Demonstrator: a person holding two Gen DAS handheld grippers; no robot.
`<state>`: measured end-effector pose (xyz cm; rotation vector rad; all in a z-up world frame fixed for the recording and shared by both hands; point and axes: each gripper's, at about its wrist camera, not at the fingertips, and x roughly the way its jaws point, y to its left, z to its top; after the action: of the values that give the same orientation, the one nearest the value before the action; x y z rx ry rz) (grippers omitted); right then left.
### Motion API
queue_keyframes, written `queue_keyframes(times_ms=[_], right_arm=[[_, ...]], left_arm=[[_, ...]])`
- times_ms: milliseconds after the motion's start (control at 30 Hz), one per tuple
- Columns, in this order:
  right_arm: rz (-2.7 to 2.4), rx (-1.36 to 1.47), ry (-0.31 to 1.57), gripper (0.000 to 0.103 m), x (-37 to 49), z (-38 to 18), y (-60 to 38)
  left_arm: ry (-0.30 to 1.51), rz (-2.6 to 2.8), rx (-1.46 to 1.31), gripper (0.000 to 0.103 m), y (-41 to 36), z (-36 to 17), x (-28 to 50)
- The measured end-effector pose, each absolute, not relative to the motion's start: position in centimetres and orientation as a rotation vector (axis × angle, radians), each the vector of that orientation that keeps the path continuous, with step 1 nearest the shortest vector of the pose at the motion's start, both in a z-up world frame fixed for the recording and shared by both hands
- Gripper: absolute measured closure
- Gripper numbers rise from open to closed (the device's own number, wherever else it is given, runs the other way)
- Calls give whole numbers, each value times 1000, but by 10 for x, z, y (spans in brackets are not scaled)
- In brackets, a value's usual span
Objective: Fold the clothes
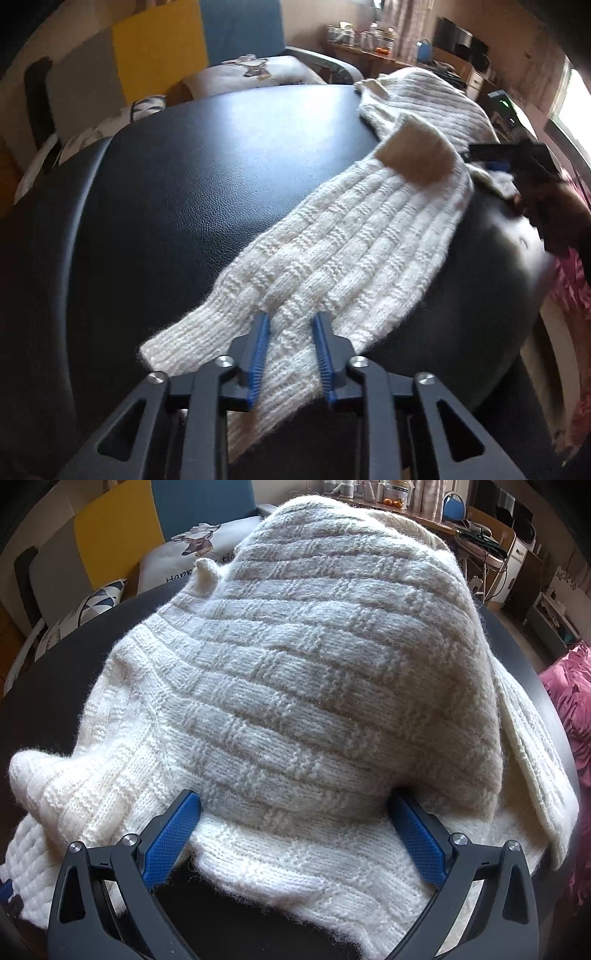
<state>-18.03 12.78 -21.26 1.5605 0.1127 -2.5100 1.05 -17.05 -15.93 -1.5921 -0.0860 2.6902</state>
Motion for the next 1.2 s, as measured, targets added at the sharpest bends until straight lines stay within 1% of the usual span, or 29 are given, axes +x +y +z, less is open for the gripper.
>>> queue_keyframes(times_ms=[33,200,367,467,633,767,900,967,1100,1200], right_arm=[[-2511,1558,112,0,-180,-213,128],[-2514,1567,101,0,-175,-212,129],[-2502,1587,59,0,-172,-210,124],[-2476,1595,31,0,-167,-211,113],[-2450,1603,42,0,-156,-212,93],[-2432,1593,71,0,-147,-210,75],[-2501,1452,68,0,-131,-194,65],[-2548,1364,120,0,-120,-183,57],[-2540,1296,169,0,-116,-171,48],[-2536,1259,236,0,-111,-165,49]], left_arm=[[-93,2702,-1598,87,-171,-159,11],[-113,2770,-1626,88,-175,-159,16],[-164,2830,-1656,92,-190,-159,27],[-213,2854,-1675,93,-204,-159,37],[-353,2900,-1721,94,-237,-159,47],[-395,2912,-1745,94,-252,-155,53],[-355,2995,-1592,95,-251,-130,59],[-338,3019,-1511,95,-246,-118,55],[-248,2976,-1532,95,-229,-120,27],[-255,2910,-1597,95,-213,-136,9]])
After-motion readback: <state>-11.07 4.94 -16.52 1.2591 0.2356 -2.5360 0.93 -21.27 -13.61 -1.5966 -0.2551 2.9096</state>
